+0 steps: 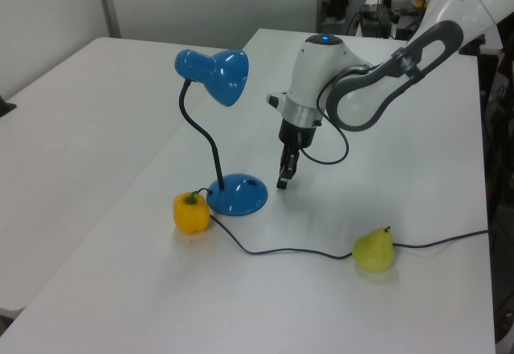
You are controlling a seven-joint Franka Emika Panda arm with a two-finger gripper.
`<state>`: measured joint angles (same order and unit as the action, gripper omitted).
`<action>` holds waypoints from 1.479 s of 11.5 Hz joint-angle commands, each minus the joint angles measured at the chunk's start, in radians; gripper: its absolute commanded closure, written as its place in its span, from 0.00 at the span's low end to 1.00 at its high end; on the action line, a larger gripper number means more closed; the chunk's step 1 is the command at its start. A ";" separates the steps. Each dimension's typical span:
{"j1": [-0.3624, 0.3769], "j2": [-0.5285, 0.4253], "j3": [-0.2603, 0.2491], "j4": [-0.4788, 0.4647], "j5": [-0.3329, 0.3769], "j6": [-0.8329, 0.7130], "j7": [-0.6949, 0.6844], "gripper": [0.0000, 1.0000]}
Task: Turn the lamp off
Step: 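Lift the gripper up and away from the lamp base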
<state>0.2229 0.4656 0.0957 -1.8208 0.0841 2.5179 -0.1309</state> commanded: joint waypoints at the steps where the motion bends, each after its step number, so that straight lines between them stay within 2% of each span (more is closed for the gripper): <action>1: 0.001 -0.103 -0.004 -0.040 -0.004 -0.185 0.011 0.91; 3: 0.003 -0.163 -0.004 -0.037 -0.004 -0.345 0.010 0.73; 4: 0.001 -0.195 -0.004 -0.034 -0.006 -0.419 0.010 0.58; 5: -0.008 -0.226 -0.004 -0.034 -0.006 -0.479 0.010 0.35; 6: -0.010 -0.251 -0.005 -0.031 -0.006 -0.526 0.011 0.22; 7: -0.019 -0.286 -0.005 -0.031 -0.006 -0.566 0.010 0.00; 9: -0.039 -0.344 -0.005 -0.025 -0.004 -0.652 0.030 0.00; 12: -0.076 -0.401 -0.007 0.033 -0.010 -0.773 0.256 0.00; 13: -0.088 -0.422 -0.010 0.041 -0.017 -0.796 0.286 0.00; 15: -0.125 -0.488 -0.019 0.044 -0.015 -0.836 0.289 0.00; 17: -0.126 -0.509 -0.060 0.093 -0.020 -0.904 0.290 0.00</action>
<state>0.0945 -0.0028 0.0765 -1.7624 0.0785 1.6920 0.1323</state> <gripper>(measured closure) 0.000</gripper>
